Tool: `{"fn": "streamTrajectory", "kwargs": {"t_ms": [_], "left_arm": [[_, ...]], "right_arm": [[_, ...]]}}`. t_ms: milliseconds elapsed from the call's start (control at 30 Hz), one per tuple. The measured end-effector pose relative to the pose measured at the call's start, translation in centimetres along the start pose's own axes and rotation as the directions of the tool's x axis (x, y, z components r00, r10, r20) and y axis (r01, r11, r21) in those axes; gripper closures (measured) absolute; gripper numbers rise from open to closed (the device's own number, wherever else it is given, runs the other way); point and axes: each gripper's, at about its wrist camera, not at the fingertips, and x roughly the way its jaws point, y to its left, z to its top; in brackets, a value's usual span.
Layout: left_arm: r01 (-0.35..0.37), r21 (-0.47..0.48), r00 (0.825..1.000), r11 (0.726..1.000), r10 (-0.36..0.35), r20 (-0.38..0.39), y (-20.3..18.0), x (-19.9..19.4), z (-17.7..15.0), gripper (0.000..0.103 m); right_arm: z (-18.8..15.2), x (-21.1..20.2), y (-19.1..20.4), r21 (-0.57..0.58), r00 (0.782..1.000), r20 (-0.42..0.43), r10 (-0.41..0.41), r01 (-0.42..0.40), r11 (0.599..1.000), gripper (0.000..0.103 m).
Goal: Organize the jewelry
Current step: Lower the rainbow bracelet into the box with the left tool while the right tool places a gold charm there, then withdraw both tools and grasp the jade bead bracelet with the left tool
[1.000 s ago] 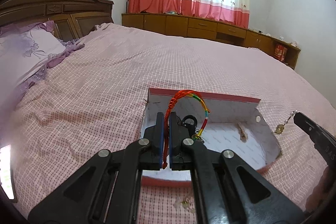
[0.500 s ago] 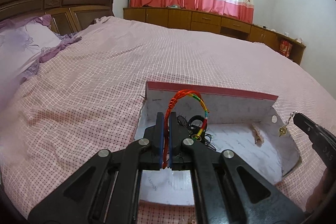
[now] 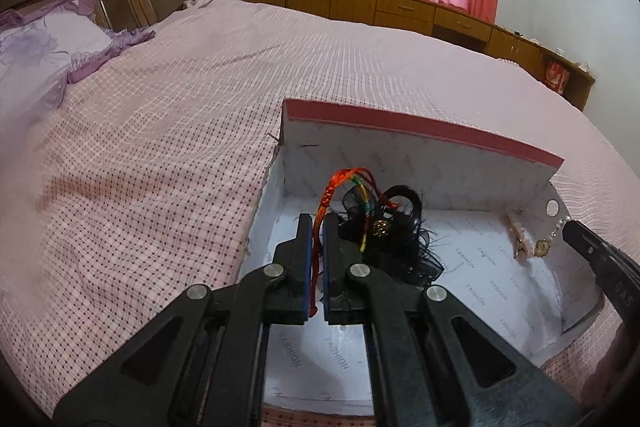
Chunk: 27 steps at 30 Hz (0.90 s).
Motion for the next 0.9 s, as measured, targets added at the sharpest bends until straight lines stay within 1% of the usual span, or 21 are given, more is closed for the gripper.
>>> {"fn": "streamTrajectory", "kwargs": {"t_ms": [33, 67, 133, 167, 200, 233, 267, 333, 400, 533, 667, 767, 900], "left_arm": [[0.002, -0.002, 1.000, 1.000, -0.002, -0.006, 0.0, 0.0, 0.0, 0.102], [0.002, -0.004, 1.000, 1.000, -0.002, -0.012, 0.1, 0.1, 0.0, 0.098], [-0.006, -0.004, 1.000, 1.000, 0.006, -0.018, 0.2, 0.0, 0.0, 0.081], [-0.009, -0.002, 1.000, 1.000, 0.009, -0.015, 0.1, 0.3, 0.1, 0.078], [-0.010, 0.000, 1.000, 1.000, 0.010, -0.010, 0.1, 0.2, 0.1, 0.074], [-0.010, 0.006, 1.000, 1.000, 0.011, -0.009, 0.1, 0.0, 0.0, 0.070], [-0.010, 0.010, 1.000, 1.000, 0.010, -0.008, 0.0, -0.1, 0.0, 0.068], [-0.008, 0.020, 1.000, 1.000, 0.008, -0.007, 0.0, -0.4, -0.1, 0.062], [-0.007, 0.027, 1.000, 1.000, 0.008, -0.008, -0.1, -0.6, -0.1, 0.060], [0.001, 0.036, 1.000, 0.999, 0.000, -0.005, -0.2, -1.4, -0.3, 0.057], [0.007, 0.049, 1.000, 0.999, -0.007, 0.000, -0.4, -2.4, -0.3, 0.057], [0.015, 0.043, 1.000, 0.999, -0.015, 0.009, -0.4, -3.3, -0.2, 0.057], [0.009, 0.038, 1.000, 0.999, -0.010, 0.017, -0.3, -4.6, -0.4, 0.056]], "right_arm": [[0.0, 0.0, 0.0, 0.000, 1.000, -0.003, -0.005, 0.005, 1.000, 0.095], [0.0, 0.1, 0.0, 0.000, 1.000, -0.002, -0.015, 0.015, 1.000, 0.095], [0.0, 0.2, 0.1, 0.005, 1.000, -0.003, -0.028, 0.028, 1.000, 0.094], [0.0, 0.2, 0.1, 0.009, 0.999, -0.004, -0.033, 0.033, 0.999, 0.090], [0.0, 0.2, 0.0, 0.014, 0.999, -0.004, -0.032, 0.032, 0.999, 0.083], [0.1, 0.1, -0.1, 0.021, 1.000, -0.003, -0.028, 0.028, 0.999, 0.079], [0.1, 0.0, -0.1, 0.024, 1.000, -0.002, -0.023, 0.023, 0.999, 0.075], [0.2, -0.4, -0.2, 0.026, 1.000, 0.002, -0.020, 0.019, 0.999, 0.074], [0.3, -0.9, -0.3, 0.023, 1.000, 0.007, -0.016, 0.015, 1.000, 0.072], [0.4, -2.1, 0.0, 0.013, 1.000, 0.020, -0.003, 0.002, 1.000, 0.071], [0.6, -3.3, 0.3, 0.010, 0.999, 0.034, 0.007, -0.008, 1.000, 0.071], [0.6, -4.5, 0.4, 0.008, 0.999, 0.048, 0.016, -0.017, 1.000, 0.071], [0.4, -5.8, 0.7, -0.003, 0.998, 0.052, 0.026, -0.026, 1.000, 0.071]]}}
